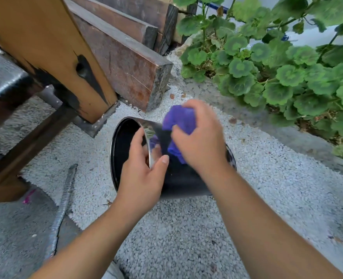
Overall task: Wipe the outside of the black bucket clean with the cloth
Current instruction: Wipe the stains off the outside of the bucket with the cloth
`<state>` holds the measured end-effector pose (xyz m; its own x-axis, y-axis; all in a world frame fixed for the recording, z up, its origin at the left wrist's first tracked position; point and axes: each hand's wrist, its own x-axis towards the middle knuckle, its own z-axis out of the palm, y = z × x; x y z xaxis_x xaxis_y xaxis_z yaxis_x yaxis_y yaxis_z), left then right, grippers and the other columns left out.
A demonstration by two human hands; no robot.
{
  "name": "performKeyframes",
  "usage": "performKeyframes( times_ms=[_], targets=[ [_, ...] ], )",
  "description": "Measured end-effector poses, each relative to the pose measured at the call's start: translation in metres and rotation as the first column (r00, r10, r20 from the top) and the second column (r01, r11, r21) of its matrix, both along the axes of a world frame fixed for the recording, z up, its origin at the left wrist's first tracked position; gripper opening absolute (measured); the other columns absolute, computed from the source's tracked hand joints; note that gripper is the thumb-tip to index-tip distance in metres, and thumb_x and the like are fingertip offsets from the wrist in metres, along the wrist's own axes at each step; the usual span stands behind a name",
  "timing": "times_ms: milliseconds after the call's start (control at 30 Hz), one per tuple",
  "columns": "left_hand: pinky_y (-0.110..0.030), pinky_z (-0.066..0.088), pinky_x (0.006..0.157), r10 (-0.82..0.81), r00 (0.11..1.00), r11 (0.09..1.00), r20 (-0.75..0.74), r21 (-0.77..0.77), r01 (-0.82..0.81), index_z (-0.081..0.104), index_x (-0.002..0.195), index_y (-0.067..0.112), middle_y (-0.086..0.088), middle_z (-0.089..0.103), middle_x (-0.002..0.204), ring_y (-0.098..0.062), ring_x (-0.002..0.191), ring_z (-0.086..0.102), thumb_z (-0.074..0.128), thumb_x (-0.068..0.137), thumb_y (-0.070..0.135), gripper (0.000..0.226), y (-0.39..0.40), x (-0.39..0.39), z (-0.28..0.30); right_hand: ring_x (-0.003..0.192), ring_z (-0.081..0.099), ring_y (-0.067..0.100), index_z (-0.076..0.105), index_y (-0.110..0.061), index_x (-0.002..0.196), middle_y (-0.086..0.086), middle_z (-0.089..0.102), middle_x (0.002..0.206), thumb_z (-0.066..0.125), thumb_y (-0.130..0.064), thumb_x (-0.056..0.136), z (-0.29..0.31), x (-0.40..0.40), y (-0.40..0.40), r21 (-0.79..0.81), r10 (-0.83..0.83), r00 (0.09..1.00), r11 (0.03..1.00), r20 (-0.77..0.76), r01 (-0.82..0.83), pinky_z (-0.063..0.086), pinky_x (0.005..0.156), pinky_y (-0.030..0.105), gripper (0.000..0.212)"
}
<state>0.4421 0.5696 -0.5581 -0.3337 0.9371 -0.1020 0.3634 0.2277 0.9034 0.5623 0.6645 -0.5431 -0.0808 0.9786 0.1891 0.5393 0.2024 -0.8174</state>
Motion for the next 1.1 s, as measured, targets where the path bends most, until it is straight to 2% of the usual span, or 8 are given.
performKeyframes(
  times_ms=[200,267,367,500,567,700,867,1100],
  targets=[
    [0.01,0.012,0.091,0.072,0.987,0.997,-0.141,-0.002,-0.073,0.016,0.155,0.02,0.022,0.021,0.147,0.027,0.122,0.018,0.048,0.085,0.039,0.079,0.005,-0.015,-0.001,0.084,0.054,0.016,0.047,-0.04,0.107,-0.015,0.053,0.097,0.057,-0.032,0.071,-0.023,-0.011,-0.018,-0.046,0.065,0.997,0.997,0.051,-0.063,0.047,0.064,0.034,0.037],
    [0.008,0.009,0.095,0.069,0.989,0.997,-0.13,-0.033,-0.074,0.012,0.156,0.021,0.021,0.016,0.15,0.025,0.127,0.014,0.045,0.086,0.039,0.079,0.002,-0.019,-0.001,0.082,0.054,0.015,0.047,-0.041,0.105,-0.016,0.054,0.096,0.058,-0.031,0.073,-0.031,-0.007,-0.017,-0.081,0.054,0.997,0.996,0.057,-0.05,0.046,0.066,0.033,0.036],
    [-0.016,0.01,0.115,0.033,0.985,0.998,-0.168,-0.04,-0.041,0.011,0.156,0.021,0.008,0.01,0.163,0.0,0.147,0.008,0.045,0.086,0.039,0.079,0.0,-0.024,-0.003,0.08,0.052,0.012,0.044,-0.044,0.101,-0.019,0.051,0.087,0.056,-0.03,0.073,-0.037,-0.002,-0.014,-0.124,0.022,1.0,0.992,0.022,-0.019,0.039,0.061,0.029,0.034],
    [0.003,0.005,0.102,0.002,0.975,1.0,-0.221,0.006,0.0,0.015,0.155,0.025,0.012,0.0,0.162,0.017,0.14,-0.004,0.05,0.088,0.037,0.077,0.005,-0.026,-0.006,0.089,0.054,0.015,0.052,-0.039,0.104,-0.019,0.054,0.09,0.058,-0.025,0.072,-0.045,0.004,-0.01,-0.149,-0.046,0.999,0.988,-0.014,0.044,0.039,0.069,0.028,0.035],
    [0.005,0.011,0.099,-0.015,0.967,0.998,-0.255,0.048,0.028,0.021,0.154,0.027,0.013,0.001,0.161,0.015,0.142,0.002,0.053,0.089,0.034,0.073,0.005,-0.028,-0.007,0.089,0.055,0.015,0.055,-0.036,0.107,-0.015,0.058,0.097,0.057,-0.024,0.072,-0.051,0.01,-0.007,-0.167,-0.07,0.997,0.984,-0.017,0.067,0.042,0.072,0.029,0.038],
    [0.006,0.029,0.081,-0.037,0.951,0.991,-0.306,0.111,0.074,0.05,0.134,0.039,-0.003,0.014,0.163,-0.018,0.143,0.033,0.064,0.091,0.016,0.05,0.005,-0.029,-0.004,0.085,0.055,0.012,0.053,-0.038,0.108,-0.012,0.06,0.101,0.058,-0.024,0.073,-0.061,0.027,0.002,-0.198,-0.116,0.993,0.973,0.028,0.12,0.041,0.071,0.027,0.039],
    [0.007,0.028,0.079,-0.042,0.942,0.993,-0.332,0.088,0.076,0.054,0.128,0.04,-0.007,0.017,0.163,-0.025,0.137,0.042,0.064,0.091,0.014,0.047,0.007,-0.028,0.0,0.084,0.054,0.013,0.053,-0.036,0.108,-0.009,0.059,0.101,0.058,-0.023,0.076,-0.074,0.051,0.011,-0.217,-0.192,0.977,0.954,0.094,0.208,0.043,0.069,0.029,0.035],
    [0.011,0.014,0.082,-0.093,0.905,0.988,-0.416,0.075,0.135,0.059,0.129,0.027,-0.008,0.015,0.163,0.029,0.129,0.007,0.062,0.091,0.019,0.039,0.016,-0.025,0.003,0.086,0.052,0.014,0.055,-0.032,0.112,-0.009,0.057,0.102,0.058,-0.021,0.078,-0.086,0.073,0.017,-0.233,-0.235,0.964,0.937,0.125,0.259,0.037,0.069,0.028,0.036]
  ],
)
